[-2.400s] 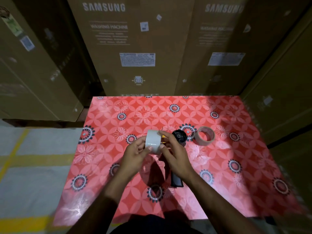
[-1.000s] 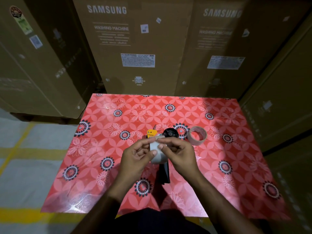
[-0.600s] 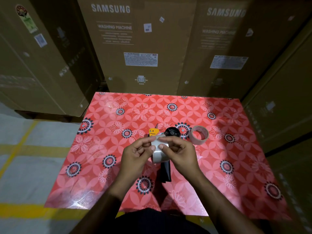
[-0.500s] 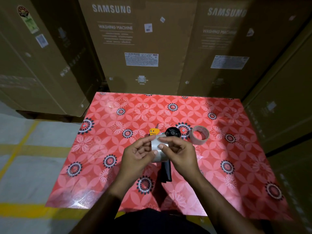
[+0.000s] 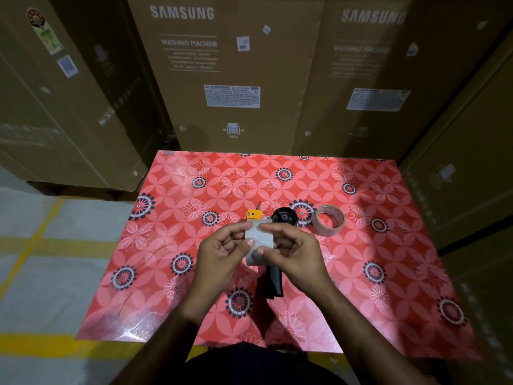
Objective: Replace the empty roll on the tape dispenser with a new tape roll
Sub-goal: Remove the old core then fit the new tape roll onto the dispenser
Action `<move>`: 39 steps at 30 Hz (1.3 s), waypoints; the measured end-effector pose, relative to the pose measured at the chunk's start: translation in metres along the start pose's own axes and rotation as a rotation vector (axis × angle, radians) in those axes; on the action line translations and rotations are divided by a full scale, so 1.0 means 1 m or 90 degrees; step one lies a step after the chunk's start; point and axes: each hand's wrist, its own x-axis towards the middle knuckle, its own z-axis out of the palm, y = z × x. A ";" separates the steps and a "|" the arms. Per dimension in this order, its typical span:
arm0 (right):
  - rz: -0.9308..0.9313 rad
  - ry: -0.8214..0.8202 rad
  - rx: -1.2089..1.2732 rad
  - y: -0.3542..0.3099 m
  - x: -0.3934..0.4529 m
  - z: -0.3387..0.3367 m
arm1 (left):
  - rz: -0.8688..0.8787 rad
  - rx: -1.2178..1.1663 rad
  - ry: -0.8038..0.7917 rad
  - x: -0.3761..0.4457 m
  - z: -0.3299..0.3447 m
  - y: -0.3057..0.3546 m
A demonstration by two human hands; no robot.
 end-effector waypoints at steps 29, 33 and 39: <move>0.061 -0.089 -0.011 -0.002 0.030 -0.028 | -0.013 0.005 -0.098 0.005 0.001 0.001; 0.031 -0.090 -0.046 -0.003 0.027 -0.024 | -0.005 0.073 -0.039 0.009 0.003 0.000; 0.097 -0.073 0.074 0.012 0.015 -0.017 | 0.042 0.164 0.025 0.016 -0.004 -0.006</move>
